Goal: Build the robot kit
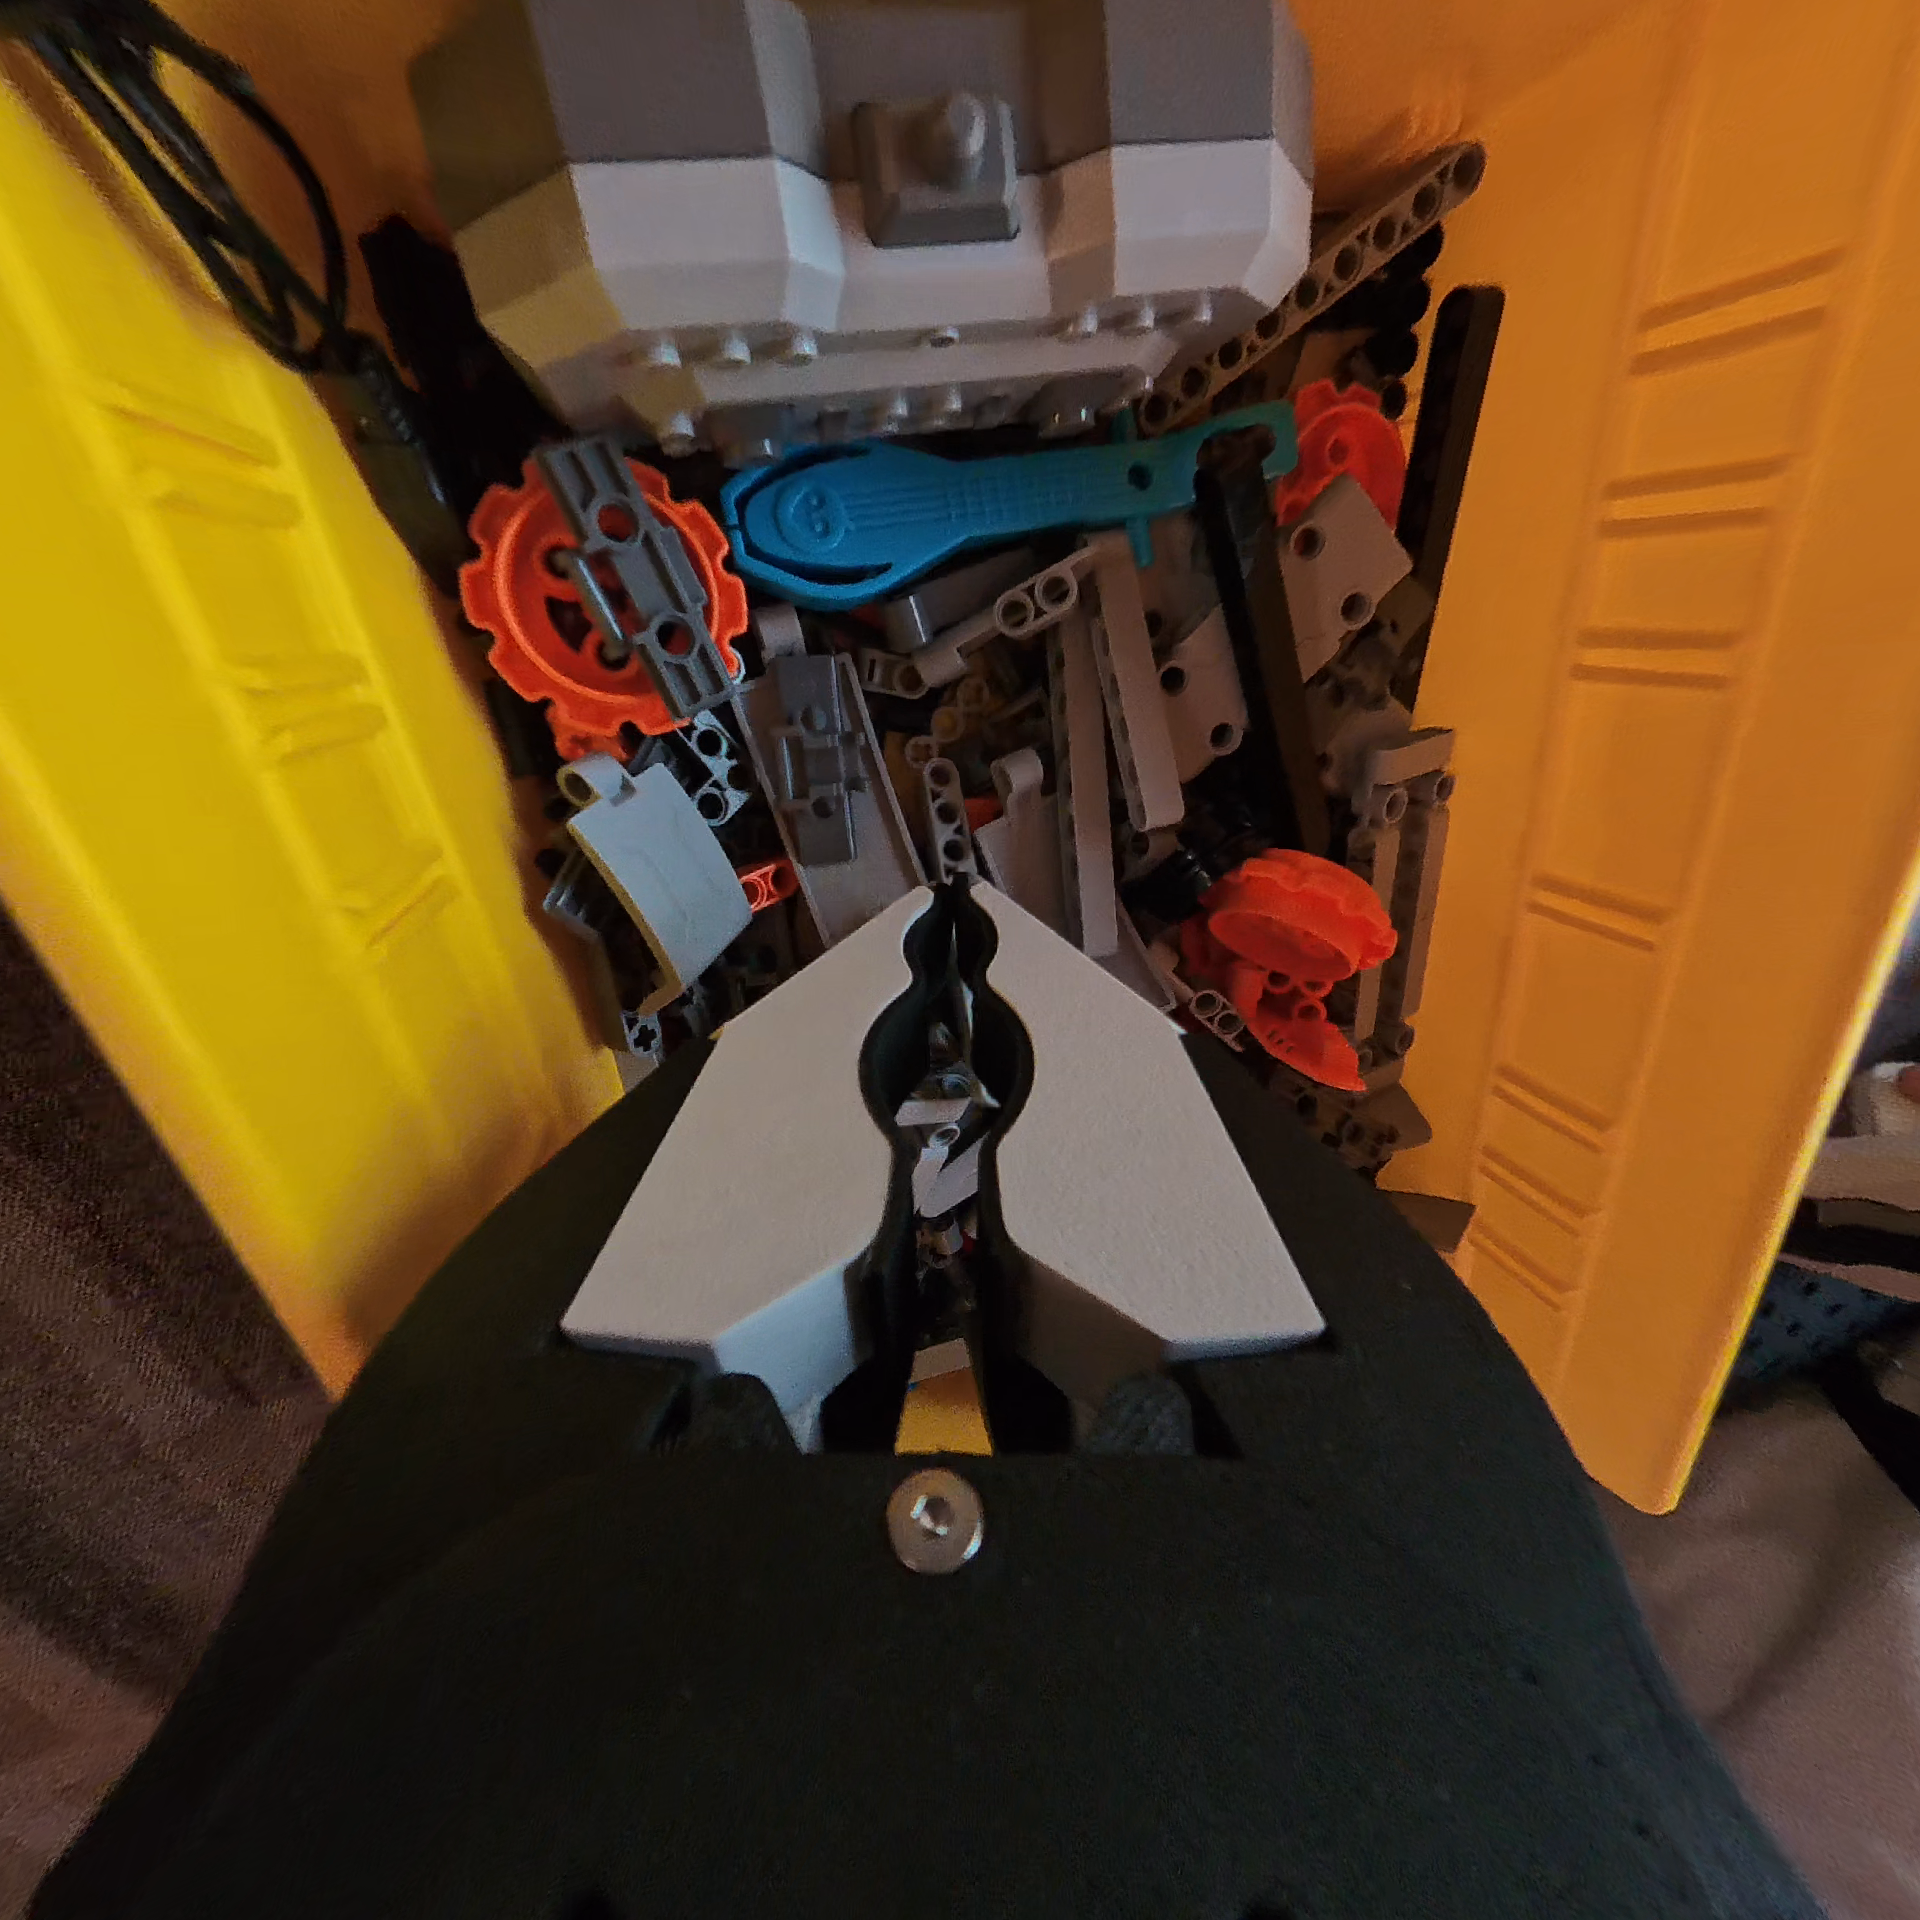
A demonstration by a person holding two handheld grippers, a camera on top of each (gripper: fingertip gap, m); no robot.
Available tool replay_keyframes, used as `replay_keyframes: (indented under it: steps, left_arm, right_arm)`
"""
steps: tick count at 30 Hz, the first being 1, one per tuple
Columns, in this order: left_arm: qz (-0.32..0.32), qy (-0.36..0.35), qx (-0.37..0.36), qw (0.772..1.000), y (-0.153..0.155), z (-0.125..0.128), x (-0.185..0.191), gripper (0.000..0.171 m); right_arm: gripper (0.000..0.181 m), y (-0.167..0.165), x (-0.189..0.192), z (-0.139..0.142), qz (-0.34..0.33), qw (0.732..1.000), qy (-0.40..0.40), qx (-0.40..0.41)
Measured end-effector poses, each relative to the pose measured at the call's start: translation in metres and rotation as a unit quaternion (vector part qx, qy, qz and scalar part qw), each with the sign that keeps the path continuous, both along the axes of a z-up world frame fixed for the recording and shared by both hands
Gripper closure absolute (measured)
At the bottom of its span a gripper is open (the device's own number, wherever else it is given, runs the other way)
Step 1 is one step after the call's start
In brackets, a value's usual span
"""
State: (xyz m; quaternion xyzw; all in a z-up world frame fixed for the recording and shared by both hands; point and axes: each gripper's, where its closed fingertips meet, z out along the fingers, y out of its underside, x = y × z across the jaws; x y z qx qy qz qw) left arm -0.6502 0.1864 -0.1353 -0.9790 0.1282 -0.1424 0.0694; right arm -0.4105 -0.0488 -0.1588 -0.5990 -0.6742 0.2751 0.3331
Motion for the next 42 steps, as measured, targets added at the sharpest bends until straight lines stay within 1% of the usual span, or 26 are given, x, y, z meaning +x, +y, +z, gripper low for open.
replay_keyframes:
  steps: [2,4,5,8,12,15,17,19,20,21,22,26,28,31,35,39,41,42]
  left_arm:
    - [0.004,-0.020,0.024,1.000,0.005,0.010,0.005,0.168]
    - [-0.002,-0.047,0.044,0.998,0.009,0.020,0.016,0.150]
    - [-0.010,-0.057,0.044,0.997,0.007,0.023,0.023,0.142]
    - [-0.063,-0.077,0.034,0.994,-0.002,0.026,0.047,0.135]
    - [-0.117,-0.063,0.023,0.991,-0.012,0.024,0.069,0.135]
    - [-0.135,-0.034,0.025,0.990,-0.015,0.021,0.071,0.137]
    - [-0.128,-0.020,0.038,0.991,-0.010,0.023,0.067,0.140]
    - [-0.101,-0.008,0.061,0.993,0.000,0.028,0.057,0.147]
    - [-0.084,0.002,0.071,0.994,0.005,0.030,0.049,0.154]
    - [-0.071,0.007,0.077,0.994,0.008,0.032,0.043,0.167]
    - [-0.066,0.003,0.080,0.995,0.009,0.033,0.041,0.171]
    - [-0.063,0.008,0.080,0.995,0.008,0.033,0.035,0.171]
    - [-0.060,-0.006,0.087,0.994,0.013,0.034,0.040,0.171]
    - [-0.051,-0.017,0.079,0.995,0.017,0.028,0.047,0.143]
    - [-0.048,0.007,0.060,0.997,0.020,0.013,0.047,0.125]
    - [-0.063,0.015,0.042,0.997,0.019,0.002,0.052,0.128]
    - [-0.067,0.004,0.038,0.997,0.017,0.002,0.057,0.140]
    - [-0.069,0.004,0.037,0.997,0.016,0.003,0.057,0.142]
  right_arm:
    - [0.148,0.000,0.000,0.000,0.000,1.000,0.000,0.000]
    - [0.148,0.000,0.000,0.000,0.000,1.000,0.000,0.000]
    - [0.148,0.000,0.000,0.000,0.000,1.000,0.000,0.000]
    - [0.148,0.000,-0.001,0.000,0.000,1.000,0.000,0.001]
    - [0.148,0.000,-0.001,0.000,0.000,1.000,0.001,0.002]
    - [0.148,0.000,-0.001,0.000,0.000,1.000,0.001,0.003]
    - [0.148,0.000,-0.001,0.000,0.000,1.000,0.001,0.004]
    - [0.148,0.000,-0.002,0.000,0.000,1.000,0.001,0.005]
    - [0.148,0.000,-0.002,0.000,0.000,1.000,0.002,0.005]
    - [0.148,0.000,-0.002,0.000,0.000,1.000,0.002,0.005]
    - [0.148,0.000,-0.002,0.000,0.000,1.000,0.002,0.005]
    - [0.149,0.000,-0.002,0.000,0.000,1.000,0.001,0.004]
    - [0.149,0.000,-0.002,0.000,0.000,1.000,0.002,0.005]
    - [0.148,0.000,-0.002,0.000,0.000,1.000,0.002,0.005]
    - [0.149,0.000,-0.002,0.000,0.000,1.000,0.002,0.006]
    - [0.149,0.000,-0.001,0.000,0.000,1.000,0.002,0.006]
    - [0.149,0.000,-0.001,0.000,0.001,1.000,0.002,0.006]
    - [0.149,0.000,-0.001,0.000,0.001,1.000,0.002,0.006]
